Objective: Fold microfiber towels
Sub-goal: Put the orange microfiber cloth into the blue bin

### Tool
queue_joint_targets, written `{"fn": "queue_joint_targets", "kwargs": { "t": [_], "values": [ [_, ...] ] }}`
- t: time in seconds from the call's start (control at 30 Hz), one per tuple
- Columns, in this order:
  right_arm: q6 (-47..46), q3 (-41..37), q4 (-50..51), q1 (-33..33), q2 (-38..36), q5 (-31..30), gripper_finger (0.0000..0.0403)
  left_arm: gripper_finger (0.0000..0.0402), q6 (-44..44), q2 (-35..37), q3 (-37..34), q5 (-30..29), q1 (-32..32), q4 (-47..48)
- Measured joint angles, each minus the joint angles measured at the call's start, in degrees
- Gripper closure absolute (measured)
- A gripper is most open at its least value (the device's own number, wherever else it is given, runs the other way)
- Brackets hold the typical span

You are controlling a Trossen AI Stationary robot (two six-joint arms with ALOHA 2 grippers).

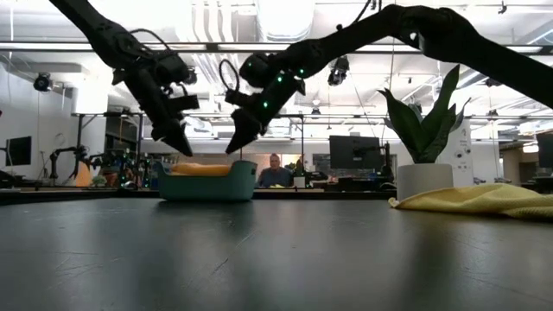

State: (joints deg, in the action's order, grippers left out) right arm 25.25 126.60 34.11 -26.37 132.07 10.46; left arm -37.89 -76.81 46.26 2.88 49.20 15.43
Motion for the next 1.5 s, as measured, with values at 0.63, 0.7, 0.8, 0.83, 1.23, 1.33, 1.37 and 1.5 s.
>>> {"fn": "queue_joint_targets", "kwargs": {
  "t": [0.63, 0.7, 0.8, 0.83, 1.23, 1.33, 1.37, 1.5],
  "values": [
    [-1.1, 0.8, -3.3, -2.4, 4.8, -0.1, 0.0394, 0.0401, 1.6, -9.2, -0.3, -0.6, 0.7, -9.2],
    [-0.7, 0.7, -2.4, -2.4, 5.7, 0.1, 0.0394, 0.0401, 2.0, -9.7, -0.4, -0.6, 0.7, -9.0],
    [-0.8, 0.7, -2.1, -2.4, 5.7, 0.0, 0.0394, 0.0401, 3.1, -10.2, -0.5, -0.7, 0.7, -8.9],
    [-0.8, 0.7, -2.0, -2.4, 5.7, 0.0, 0.0394, 0.0401, 3.0, -10.2, -0.7, -0.7, 0.7, -8.8],
    [-1.2, 0.6, -1.4, -2.2, 3.4, -0.1, 0.0394, 0.0401, 3.0, -3.1, -0.5, -3.0, 0.7, -8.0],
    [-1.2, 0.6, -1.4, -2.0, 2.2, -0.1, 0.0394, 0.0401, 3.0, 0.3, -0.5, -2.7, 0.3, -5.4],
    [-1.2, 0.6, -1.3, -2.0, 1.7, -0.1, 0.0394, 0.0401, 3.0, 1.4, -0.6, -1.8, 0.1, -4.4],
    [-1.3, 0.6, -0.7, -1.2, 0.7, 0.0, 0.0394, 0.0401, 3.1, 4.3, -1.9, 5.0, -0.2, 0.2]
  ]
}}
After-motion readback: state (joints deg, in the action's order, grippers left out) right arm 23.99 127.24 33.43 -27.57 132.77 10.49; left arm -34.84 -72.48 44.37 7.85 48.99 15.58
